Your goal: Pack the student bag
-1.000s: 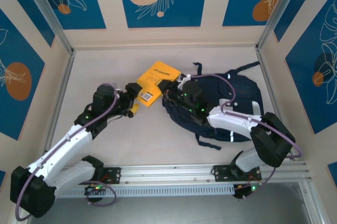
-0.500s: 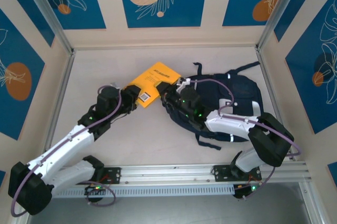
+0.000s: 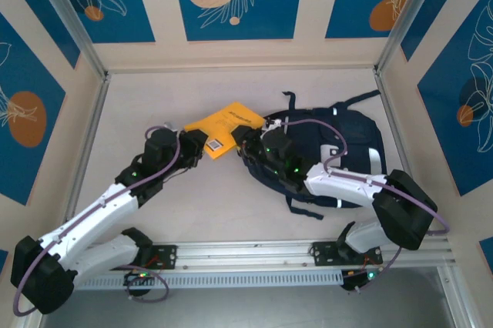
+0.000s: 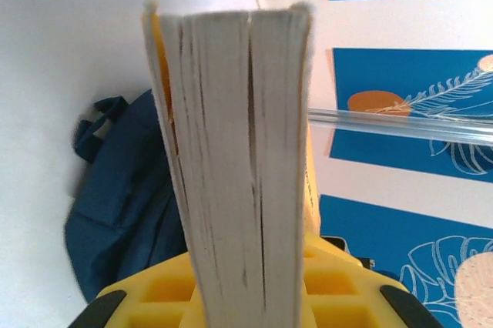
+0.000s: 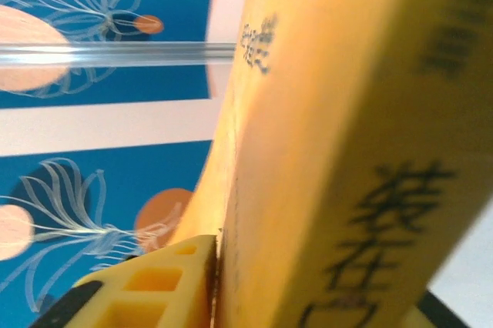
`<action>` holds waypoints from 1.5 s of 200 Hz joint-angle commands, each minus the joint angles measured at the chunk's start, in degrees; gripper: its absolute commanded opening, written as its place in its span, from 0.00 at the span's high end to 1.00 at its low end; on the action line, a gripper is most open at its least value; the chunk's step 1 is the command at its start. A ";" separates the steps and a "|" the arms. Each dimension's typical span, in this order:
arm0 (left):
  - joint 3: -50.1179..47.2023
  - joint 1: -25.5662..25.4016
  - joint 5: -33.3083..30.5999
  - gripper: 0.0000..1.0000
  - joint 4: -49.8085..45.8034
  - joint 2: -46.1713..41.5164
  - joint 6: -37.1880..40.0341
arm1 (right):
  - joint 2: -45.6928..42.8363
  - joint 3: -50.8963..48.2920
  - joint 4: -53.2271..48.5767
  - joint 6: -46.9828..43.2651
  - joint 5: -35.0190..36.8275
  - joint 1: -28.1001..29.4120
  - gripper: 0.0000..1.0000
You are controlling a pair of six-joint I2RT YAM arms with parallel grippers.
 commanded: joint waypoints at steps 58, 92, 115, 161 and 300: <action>4.36 0.60 -8.98 1.00 -12.55 -10.27 16.24 | -10.29 -0.42 -25.33 -18.31 -6.88 -3.25 0.42; 10.22 0.98 -5.69 1.00 -20.72 -10.20 28.32 | -14.30 3.82 -39.26 -31.56 -7.97 -5.69 0.40; 17.52 1.15 -6.08 1.00 -30.58 -8.53 39.52 | -14.16 10.45 -53.03 -42.02 -10.11 -10.75 0.42; 23.48 1.23 -2.43 1.00 -34.34 -4.56 54.65 | -0.64 28.77 -77.37 -53.75 -5.77 -15.92 0.41; 17.25 3.23 1.26 1.00 -30.92 -3.50 55.99 | 25.95 46.64 -90.79 -48.15 11.36 -13.96 0.29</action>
